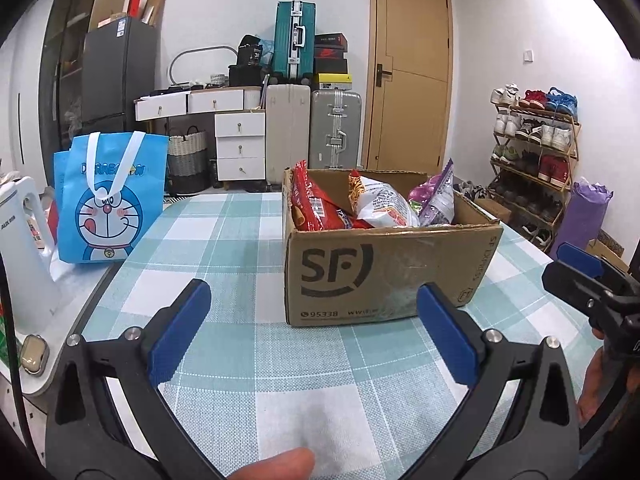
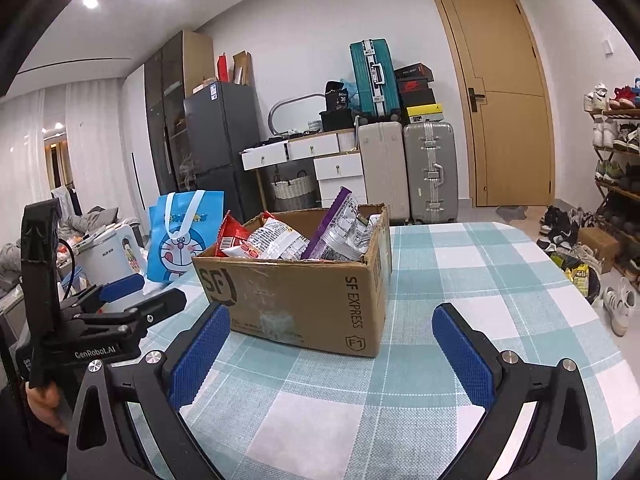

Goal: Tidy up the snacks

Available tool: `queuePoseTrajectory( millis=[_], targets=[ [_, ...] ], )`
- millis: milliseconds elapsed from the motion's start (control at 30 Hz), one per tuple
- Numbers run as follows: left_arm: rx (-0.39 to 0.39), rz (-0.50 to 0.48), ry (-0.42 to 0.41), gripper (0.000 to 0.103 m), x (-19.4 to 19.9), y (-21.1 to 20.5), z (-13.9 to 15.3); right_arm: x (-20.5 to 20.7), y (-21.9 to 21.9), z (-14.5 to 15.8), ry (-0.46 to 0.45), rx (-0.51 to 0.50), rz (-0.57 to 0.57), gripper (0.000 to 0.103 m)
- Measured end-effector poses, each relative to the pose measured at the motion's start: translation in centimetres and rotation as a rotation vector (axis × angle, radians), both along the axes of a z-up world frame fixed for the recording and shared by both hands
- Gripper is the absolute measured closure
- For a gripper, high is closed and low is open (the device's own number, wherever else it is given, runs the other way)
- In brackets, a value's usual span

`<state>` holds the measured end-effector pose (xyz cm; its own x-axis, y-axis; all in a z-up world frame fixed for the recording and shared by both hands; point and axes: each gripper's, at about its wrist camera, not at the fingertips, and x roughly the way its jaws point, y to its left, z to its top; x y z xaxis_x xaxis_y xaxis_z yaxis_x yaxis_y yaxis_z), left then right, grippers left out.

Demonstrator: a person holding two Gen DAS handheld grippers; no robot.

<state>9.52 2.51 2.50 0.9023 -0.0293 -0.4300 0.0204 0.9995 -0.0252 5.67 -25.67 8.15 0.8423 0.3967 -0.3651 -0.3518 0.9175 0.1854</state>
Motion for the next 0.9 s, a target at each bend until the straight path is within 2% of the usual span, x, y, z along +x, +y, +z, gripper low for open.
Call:
queuePoseTrajectory(
  millis=[200, 900],
  targets=[
    [0.026, -0.005, -0.009, 0.000, -0.08, -0.40, -0.21, -0.22, -0.21, 0.07, -0.011, 0.001, -0.015, 0.000],
    [0.014, -0.006, -0.001, 0.000, -0.10, -0.10, -0.36, -0.42, -0.15, 0.01, -0.018, -0.016, -0.028, 0.000]
  ],
)
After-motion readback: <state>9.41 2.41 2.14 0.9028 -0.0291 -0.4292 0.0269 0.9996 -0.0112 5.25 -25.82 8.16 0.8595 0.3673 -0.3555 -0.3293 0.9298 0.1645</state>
